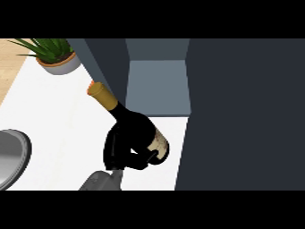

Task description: Pick up the wine, place it into the cabinet and close the cabinet

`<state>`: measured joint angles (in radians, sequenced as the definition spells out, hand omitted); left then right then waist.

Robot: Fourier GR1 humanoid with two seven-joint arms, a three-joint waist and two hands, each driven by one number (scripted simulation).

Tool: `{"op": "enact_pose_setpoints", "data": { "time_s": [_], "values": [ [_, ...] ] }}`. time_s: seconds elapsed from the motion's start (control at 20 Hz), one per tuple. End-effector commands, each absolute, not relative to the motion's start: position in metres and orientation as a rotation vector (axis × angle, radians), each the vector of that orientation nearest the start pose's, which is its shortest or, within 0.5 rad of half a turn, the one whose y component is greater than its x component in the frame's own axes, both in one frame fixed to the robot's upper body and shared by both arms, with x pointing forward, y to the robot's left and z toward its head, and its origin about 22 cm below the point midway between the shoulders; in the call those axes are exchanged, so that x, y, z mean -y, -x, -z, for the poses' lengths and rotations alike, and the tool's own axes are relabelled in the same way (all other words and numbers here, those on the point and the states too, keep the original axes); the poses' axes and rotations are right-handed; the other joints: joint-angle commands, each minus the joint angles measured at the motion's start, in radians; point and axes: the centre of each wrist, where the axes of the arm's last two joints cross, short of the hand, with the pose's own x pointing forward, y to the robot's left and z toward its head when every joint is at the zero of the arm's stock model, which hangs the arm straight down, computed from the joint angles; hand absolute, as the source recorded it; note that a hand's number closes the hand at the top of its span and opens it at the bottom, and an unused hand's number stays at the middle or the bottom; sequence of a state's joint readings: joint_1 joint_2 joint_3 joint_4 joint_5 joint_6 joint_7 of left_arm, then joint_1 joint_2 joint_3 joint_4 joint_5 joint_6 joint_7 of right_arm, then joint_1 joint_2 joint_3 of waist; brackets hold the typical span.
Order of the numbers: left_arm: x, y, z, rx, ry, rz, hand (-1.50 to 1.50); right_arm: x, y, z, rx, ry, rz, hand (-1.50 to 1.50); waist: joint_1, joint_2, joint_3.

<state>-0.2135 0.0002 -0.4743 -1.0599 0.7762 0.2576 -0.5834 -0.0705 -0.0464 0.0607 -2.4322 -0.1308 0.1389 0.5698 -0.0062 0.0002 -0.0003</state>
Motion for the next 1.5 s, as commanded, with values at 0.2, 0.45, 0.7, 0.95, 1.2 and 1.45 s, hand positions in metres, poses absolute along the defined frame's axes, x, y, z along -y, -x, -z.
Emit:
{"op": "enact_pose_setpoints", "data": {
  "time_s": [0.2,0.45,0.7,0.95,1.2,1.45],
  "values": [
    [-0.107,-0.275,0.091,1.595,0.366,-0.385,1.50,0.222,-0.162,-0.203,1.929,-0.257,-0.250,-1.50,-0.007,0.002,0.000],
    [-0.101,-0.296,0.078,1.609,0.378,-0.381,1.50,0.222,-0.166,-0.216,1.952,-0.260,-0.253,-1.50,-0.007,0.002,-0.001],
    [-0.083,-0.314,0.056,1.629,0.351,-0.398,1.50,0.222,-0.183,-0.211,1.940,-0.271,-0.272,-1.50,-0.009,0.003,-0.001],
    [-0.080,-0.329,0.050,1.608,0.299,-0.433,1.50,0.216,-0.156,-0.189,1.940,-0.279,-0.256,-1.50,-0.021,0.004,0.000],
    [-0.081,-0.347,0.038,1.624,0.300,-0.453,1.50,0.226,-0.162,-0.183,1.945,-0.260,-0.259,-1.50,-0.021,0.004,0.000],
    [-0.092,-0.373,0.029,1.623,0.302,-0.444,1.50,0.226,-0.167,-0.180,1.920,-0.257,-0.269,-1.50,-0.016,0.005,0.000]
  ]
}}
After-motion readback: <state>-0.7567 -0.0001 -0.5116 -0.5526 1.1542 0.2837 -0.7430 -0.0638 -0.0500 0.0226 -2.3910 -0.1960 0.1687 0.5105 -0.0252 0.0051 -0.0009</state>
